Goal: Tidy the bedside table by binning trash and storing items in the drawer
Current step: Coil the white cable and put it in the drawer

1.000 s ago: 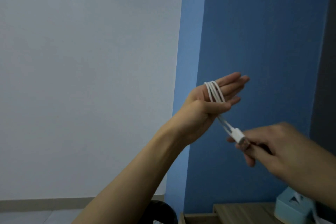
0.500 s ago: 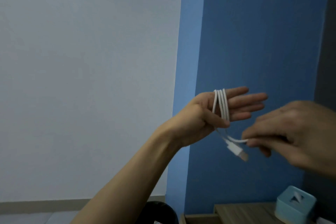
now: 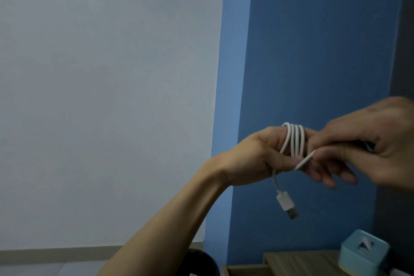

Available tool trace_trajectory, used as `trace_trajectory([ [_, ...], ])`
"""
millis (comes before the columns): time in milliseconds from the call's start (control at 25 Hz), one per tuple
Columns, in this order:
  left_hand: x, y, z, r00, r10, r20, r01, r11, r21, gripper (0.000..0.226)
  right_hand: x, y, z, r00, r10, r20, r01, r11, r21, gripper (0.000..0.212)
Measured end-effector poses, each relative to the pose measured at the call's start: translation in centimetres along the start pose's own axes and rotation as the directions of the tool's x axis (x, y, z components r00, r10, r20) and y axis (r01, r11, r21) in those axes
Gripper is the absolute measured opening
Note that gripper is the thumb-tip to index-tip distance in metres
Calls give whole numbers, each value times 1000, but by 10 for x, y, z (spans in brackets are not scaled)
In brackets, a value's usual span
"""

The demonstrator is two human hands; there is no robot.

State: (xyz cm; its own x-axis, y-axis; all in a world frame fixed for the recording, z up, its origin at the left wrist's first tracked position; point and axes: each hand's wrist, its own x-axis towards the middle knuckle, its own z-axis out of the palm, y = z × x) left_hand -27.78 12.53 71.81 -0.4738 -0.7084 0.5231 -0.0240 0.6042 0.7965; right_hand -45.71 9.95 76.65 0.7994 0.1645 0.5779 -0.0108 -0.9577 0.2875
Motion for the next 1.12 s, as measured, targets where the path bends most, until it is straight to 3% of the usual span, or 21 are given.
trace_trajectory([
  [160,-4,-6,-2,993,-38,115,18,986,168,26,-3,1,1,992,88,-93,-102,983,-155,21],
  [240,-7,-8,0,985,-64,163,30,979,199,25,-4,5,1,977,136,-164,-162,975,-154,21],
  [480,-7,-8,19,995,32,96,-22,995,-100,26,2,19,16,867,351,-355,-221,907,357,17],
  [600,-6,-8,21,996,59,60,-50,990,-130,34,5,26,21,829,384,-407,-195,880,433,23],
  [680,-7,-8,20,998,63,23,-60,991,-122,21,6,25,19,821,361,-442,-170,894,414,22],
  [800,-11,-8,18,998,66,-3,-65,985,-162,52,3,18,12,861,288,-419,-142,928,345,23],
  [1120,-19,-17,16,998,23,64,-12,988,-156,52,1,19,12,915,308,-260,-226,927,300,7],
])
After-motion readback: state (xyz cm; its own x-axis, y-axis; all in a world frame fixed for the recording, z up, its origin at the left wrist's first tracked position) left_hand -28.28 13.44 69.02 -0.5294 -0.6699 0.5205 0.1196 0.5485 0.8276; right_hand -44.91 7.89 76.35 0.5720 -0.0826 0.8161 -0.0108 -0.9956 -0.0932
